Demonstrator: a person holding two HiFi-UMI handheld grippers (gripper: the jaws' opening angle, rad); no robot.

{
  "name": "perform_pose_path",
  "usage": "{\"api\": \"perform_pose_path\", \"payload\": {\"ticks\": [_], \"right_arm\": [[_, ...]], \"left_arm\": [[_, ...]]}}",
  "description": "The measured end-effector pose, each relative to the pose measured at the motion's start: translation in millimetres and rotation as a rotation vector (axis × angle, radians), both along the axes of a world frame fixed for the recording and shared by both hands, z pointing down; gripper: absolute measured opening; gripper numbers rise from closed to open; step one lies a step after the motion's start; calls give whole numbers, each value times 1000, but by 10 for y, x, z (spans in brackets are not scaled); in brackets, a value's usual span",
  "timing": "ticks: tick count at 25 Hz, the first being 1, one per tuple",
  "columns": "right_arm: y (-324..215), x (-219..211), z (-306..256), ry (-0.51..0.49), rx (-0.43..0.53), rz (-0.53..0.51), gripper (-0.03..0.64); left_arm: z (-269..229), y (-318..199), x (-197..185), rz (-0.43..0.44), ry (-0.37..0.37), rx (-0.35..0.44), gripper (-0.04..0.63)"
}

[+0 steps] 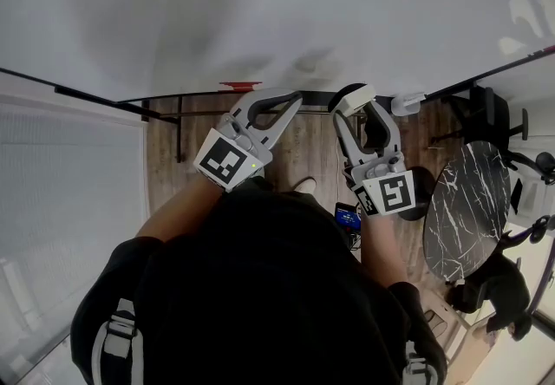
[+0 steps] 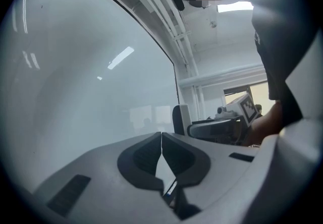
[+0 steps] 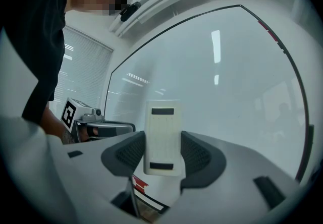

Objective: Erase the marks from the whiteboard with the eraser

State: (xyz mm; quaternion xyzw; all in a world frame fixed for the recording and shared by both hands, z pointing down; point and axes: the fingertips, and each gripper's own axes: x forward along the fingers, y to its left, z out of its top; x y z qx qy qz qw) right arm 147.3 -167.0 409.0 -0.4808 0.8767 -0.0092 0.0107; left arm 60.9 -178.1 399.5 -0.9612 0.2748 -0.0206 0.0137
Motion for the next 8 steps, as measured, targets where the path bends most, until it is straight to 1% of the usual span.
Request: {"api": "perform_pose_path", "payload": {"ticks": [8], "right_arm": [[-12,-16,38,-5,-7,-10,221]], "left_arm": [[35,-10,-13,-4,-2,-6,6]]}}
